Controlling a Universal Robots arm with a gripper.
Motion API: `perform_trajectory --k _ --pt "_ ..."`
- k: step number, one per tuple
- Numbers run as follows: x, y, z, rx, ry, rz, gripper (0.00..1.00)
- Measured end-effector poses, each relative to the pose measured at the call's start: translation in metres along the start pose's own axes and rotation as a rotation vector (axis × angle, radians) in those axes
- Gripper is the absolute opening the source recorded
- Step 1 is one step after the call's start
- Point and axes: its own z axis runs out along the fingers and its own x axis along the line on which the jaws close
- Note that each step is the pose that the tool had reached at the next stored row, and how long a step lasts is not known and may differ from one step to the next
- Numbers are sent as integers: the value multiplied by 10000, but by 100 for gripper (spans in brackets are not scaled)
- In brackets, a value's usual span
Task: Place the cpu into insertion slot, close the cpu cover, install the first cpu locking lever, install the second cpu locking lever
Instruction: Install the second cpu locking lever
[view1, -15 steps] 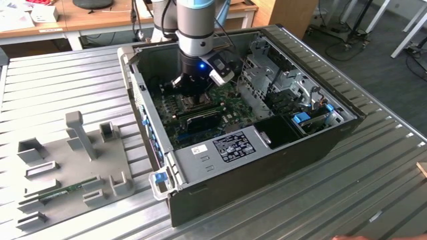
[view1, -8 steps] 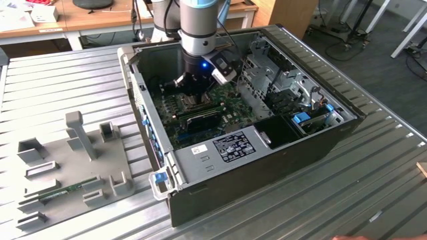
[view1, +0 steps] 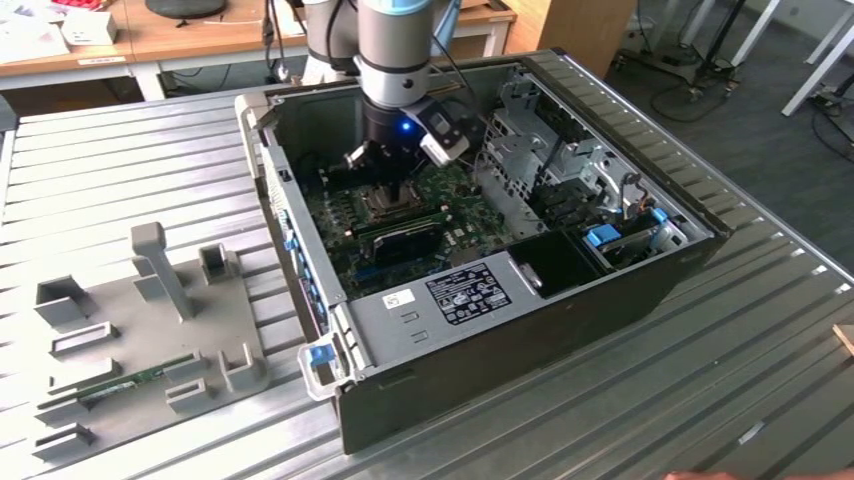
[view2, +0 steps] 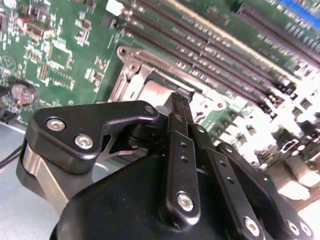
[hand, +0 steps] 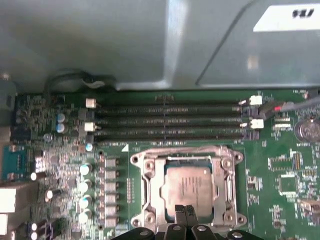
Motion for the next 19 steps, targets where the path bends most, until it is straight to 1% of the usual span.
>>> perform_trajectory --k 4,7,10,13,19 --pt "2 69 6 -90 3 6 10" --pt "3 106 9 -94 3 6 10" --pt "1 115 9 -94 3 6 10" --pt "-34 125 12 -95 4 6 10" --pt "-39 130 13 -94 4 6 10"
